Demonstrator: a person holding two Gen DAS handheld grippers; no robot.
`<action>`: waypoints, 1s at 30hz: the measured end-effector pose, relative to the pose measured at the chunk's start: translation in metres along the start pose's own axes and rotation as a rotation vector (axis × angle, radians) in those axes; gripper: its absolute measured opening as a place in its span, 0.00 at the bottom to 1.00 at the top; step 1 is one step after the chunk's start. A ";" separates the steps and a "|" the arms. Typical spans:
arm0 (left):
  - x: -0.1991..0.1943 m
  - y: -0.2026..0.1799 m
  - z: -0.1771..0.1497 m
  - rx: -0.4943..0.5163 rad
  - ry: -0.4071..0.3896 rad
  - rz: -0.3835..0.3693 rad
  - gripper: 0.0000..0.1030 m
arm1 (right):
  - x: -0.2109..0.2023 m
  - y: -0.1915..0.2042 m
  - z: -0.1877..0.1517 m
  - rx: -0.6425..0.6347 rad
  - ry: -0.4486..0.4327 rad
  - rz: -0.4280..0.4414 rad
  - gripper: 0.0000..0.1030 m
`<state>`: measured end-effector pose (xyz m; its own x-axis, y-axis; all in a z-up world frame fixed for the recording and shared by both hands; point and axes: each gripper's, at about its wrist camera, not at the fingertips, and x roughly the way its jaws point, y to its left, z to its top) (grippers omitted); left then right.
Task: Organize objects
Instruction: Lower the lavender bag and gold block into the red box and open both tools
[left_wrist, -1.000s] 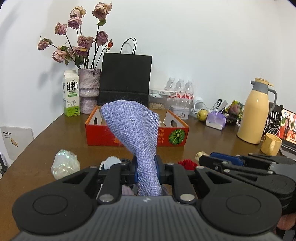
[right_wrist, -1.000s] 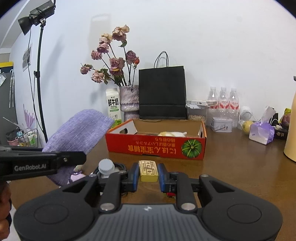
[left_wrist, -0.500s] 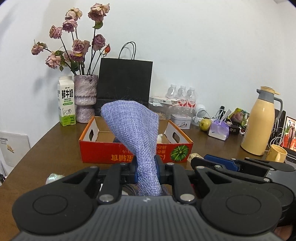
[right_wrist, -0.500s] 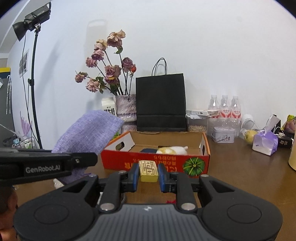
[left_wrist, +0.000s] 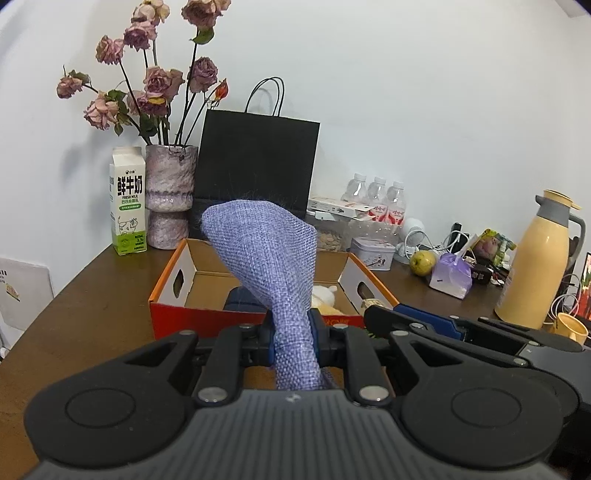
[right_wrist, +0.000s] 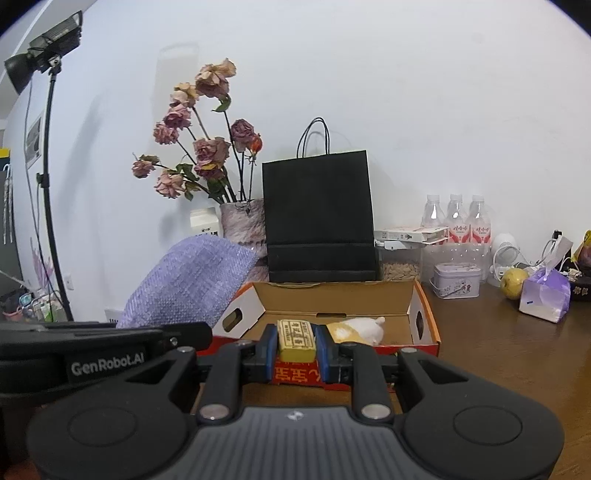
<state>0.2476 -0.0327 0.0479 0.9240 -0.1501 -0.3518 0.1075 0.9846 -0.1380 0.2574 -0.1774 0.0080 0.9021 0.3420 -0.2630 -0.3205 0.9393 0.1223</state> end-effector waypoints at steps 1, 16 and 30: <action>0.004 0.001 0.002 -0.003 0.003 -0.001 0.17 | 0.005 0.000 0.001 0.002 0.001 -0.002 0.20; 0.065 0.016 0.044 -0.066 -0.019 0.037 0.17 | 0.063 -0.010 0.039 0.020 -0.029 -0.035 0.20; 0.145 0.041 0.064 -0.123 0.060 0.058 0.17 | 0.139 -0.021 0.058 0.041 0.007 -0.065 0.20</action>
<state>0.4098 -0.0081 0.0503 0.9032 -0.1021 -0.4170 0.0055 0.9740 -0.2265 0.4065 -0.1509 0.0239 0.9186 0.2809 -0.2781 -0.2495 0.9577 0.1435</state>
